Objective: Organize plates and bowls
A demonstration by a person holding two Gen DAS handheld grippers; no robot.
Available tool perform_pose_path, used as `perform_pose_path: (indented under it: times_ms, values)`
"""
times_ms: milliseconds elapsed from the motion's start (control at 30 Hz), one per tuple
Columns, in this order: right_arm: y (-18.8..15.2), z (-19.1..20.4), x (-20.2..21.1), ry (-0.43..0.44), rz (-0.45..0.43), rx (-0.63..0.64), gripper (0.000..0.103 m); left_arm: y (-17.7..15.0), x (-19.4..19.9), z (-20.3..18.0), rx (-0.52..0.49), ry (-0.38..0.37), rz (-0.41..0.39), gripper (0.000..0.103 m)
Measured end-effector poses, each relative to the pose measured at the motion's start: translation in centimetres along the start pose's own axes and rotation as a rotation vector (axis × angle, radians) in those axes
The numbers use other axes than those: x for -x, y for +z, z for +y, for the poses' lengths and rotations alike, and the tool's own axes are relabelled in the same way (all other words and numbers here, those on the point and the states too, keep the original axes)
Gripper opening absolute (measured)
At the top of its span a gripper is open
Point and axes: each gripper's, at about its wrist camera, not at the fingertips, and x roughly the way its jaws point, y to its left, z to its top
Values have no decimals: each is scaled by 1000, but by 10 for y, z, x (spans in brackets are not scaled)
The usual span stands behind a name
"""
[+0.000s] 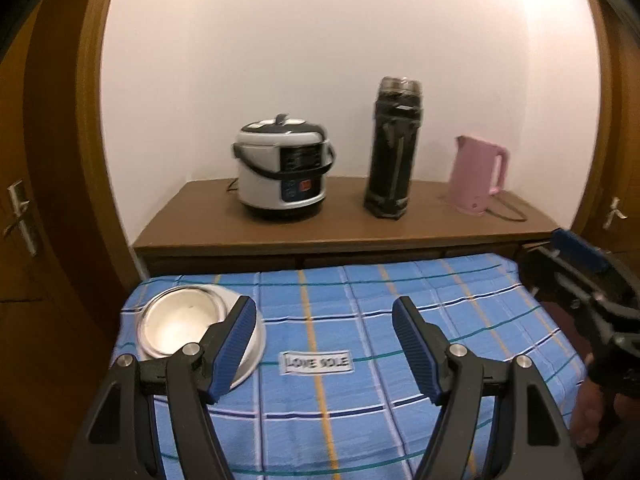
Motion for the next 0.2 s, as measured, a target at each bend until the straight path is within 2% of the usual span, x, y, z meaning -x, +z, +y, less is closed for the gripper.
perform_pose_path:
  times_ms: [200]
  values:
    - [-3, -12, 6, -24, -6, -10, 91, 1, 2, -14, -28, -23, -25, 73]
